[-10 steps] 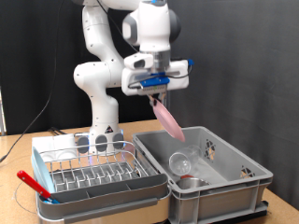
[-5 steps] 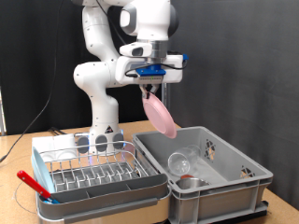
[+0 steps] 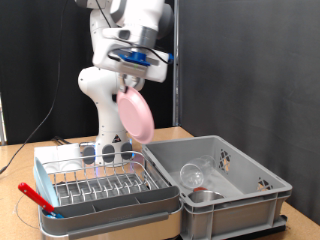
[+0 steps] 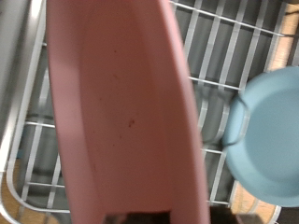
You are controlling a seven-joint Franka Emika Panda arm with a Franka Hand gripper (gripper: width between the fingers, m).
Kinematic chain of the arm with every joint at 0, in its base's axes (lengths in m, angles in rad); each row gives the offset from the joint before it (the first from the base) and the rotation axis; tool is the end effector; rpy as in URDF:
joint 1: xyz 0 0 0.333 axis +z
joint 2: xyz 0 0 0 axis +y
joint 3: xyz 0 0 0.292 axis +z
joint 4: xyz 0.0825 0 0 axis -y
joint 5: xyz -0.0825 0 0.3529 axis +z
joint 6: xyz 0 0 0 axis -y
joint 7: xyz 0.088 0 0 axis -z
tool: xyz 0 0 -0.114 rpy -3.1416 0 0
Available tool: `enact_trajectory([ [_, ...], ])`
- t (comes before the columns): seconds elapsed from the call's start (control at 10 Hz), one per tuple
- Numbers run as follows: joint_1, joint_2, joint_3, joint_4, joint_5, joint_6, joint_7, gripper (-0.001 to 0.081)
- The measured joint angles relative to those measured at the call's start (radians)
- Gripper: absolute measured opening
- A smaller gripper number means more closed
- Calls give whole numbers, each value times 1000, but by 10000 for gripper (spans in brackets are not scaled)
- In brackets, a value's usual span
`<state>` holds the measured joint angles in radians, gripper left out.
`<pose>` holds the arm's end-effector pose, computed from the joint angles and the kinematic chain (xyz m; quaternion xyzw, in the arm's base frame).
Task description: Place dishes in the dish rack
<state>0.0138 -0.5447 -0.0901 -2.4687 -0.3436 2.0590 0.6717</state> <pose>0.3805 -0.0511 0.4812 0.9452 -0.2906 0.1039 0.1068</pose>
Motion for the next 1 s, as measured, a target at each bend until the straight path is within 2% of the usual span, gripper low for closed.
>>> enact_trajectory([
  [0.1, -14, -9, -4, 1, -7, 0, -16, 35],
  [0.3, -15, -8, -4, -4, -15, 19, -17, 35],
  [0.6, -73, -10, -40, 15, -99, 59, -36, 35],
  [1.0, -145, 23, -101, 90, -121, -35, -99, 35],
])
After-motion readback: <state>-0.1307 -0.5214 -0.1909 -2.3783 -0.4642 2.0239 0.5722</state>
